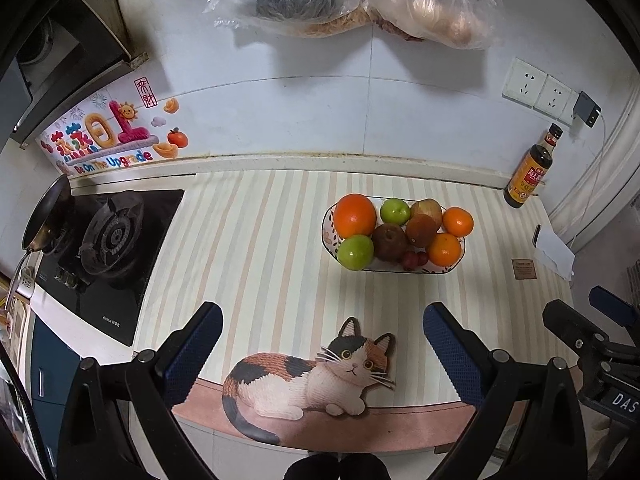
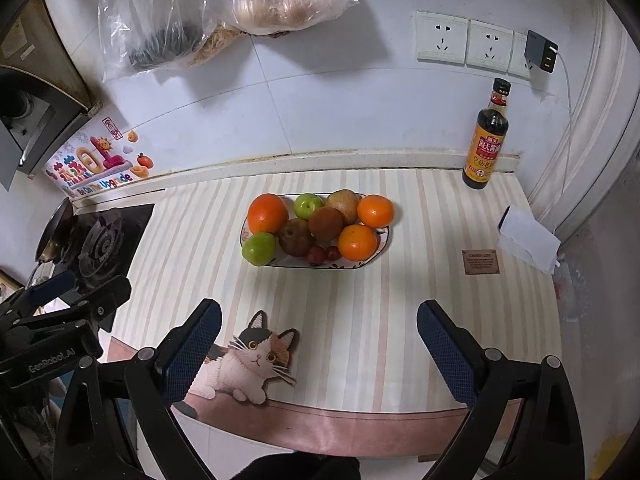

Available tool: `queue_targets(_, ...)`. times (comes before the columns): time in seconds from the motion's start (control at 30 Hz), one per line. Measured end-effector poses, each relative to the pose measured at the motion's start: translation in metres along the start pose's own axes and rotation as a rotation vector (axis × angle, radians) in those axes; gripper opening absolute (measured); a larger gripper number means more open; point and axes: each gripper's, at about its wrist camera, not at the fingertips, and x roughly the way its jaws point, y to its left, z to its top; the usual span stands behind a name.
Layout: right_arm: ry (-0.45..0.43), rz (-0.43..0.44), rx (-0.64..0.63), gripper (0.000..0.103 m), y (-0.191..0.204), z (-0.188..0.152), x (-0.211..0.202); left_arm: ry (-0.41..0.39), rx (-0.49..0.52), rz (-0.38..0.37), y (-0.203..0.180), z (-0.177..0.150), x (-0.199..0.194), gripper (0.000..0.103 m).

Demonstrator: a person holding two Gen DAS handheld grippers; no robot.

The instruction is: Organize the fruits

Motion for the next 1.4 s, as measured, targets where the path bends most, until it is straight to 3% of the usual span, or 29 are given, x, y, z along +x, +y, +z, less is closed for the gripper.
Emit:
queue_targets(0.27,-0.024,-0.006,-0.001,0.1,0.0,-0.005,-0.009,-0.044,0.001,0.014,0.0,-0.007,-0.011,0.103)
queue_targets(0.57,-0.06,-0.082,0.004,0.1,-0.001,-0.017,-0.018,-0.073,-0.002,0.041,0.006,-0.014,-0.017,0.103)
queue_targets(1.4,-0.084,-0.092,-0.001,0.1,0.002,-0.014,-0.031,-0.095,0.007,0.048,0.003,-0.019,-0.025,0.103)
